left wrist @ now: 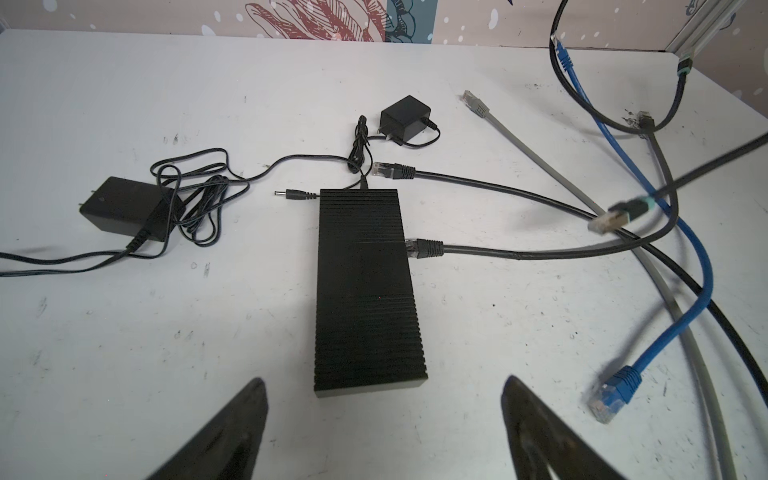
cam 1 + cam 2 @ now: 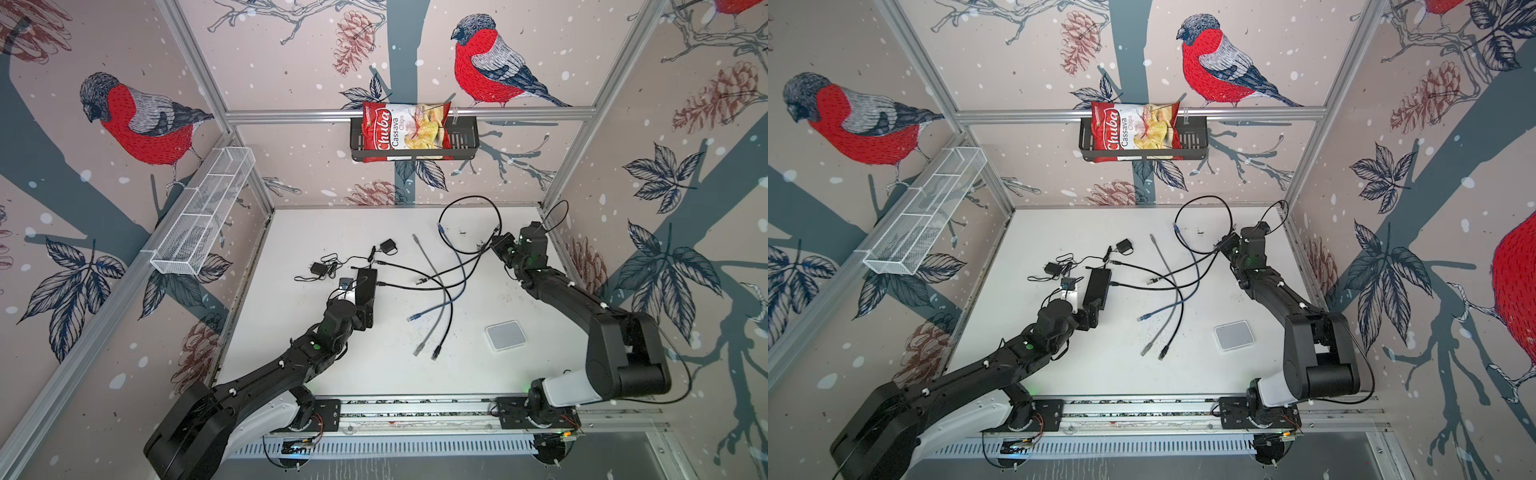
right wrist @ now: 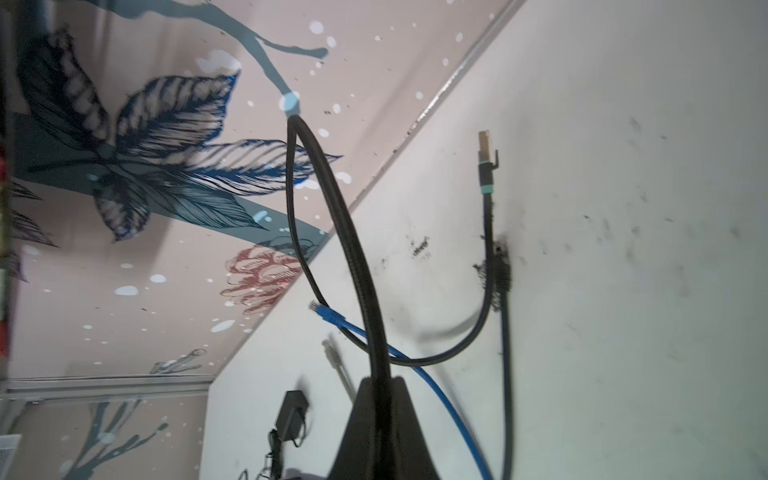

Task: Insert the plug into the switch port
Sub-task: 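Grasp the black cable's gold plug with green collar using the left gripper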

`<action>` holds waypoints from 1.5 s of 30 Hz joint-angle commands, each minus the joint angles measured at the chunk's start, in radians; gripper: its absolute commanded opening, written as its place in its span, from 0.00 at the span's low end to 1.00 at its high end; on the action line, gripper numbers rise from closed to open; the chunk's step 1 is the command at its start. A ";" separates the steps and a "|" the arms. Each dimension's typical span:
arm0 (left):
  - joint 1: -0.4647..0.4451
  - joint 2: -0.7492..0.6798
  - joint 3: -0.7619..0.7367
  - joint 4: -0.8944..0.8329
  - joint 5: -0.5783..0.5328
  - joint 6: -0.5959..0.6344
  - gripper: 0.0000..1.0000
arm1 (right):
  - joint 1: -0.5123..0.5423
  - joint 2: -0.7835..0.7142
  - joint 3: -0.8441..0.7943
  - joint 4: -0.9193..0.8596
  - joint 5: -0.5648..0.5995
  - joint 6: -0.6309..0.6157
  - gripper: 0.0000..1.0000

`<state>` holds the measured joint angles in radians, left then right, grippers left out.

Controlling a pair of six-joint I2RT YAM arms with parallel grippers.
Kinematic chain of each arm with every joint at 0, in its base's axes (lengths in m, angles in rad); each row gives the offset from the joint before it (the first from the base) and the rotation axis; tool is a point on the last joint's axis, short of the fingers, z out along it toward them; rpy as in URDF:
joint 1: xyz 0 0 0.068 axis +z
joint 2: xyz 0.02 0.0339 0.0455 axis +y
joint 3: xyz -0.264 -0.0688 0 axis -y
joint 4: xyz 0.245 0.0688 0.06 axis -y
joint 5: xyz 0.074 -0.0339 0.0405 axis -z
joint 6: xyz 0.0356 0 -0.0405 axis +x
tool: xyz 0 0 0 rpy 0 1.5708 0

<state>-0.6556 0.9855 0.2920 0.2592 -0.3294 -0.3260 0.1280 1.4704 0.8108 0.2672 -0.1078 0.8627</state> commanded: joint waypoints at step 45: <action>-0.122 0.636 0.371 0.138 0.542 0.572 0.82 | -0.070 -0.043 -0.141 0.033 -0.237 -0.012 0.01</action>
<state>-0.7765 1.6077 0.6460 0.3759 0.2222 0.2111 0.0540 1.4387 0.6598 0.2852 -0.3435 0.8616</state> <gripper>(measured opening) 0.822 0.080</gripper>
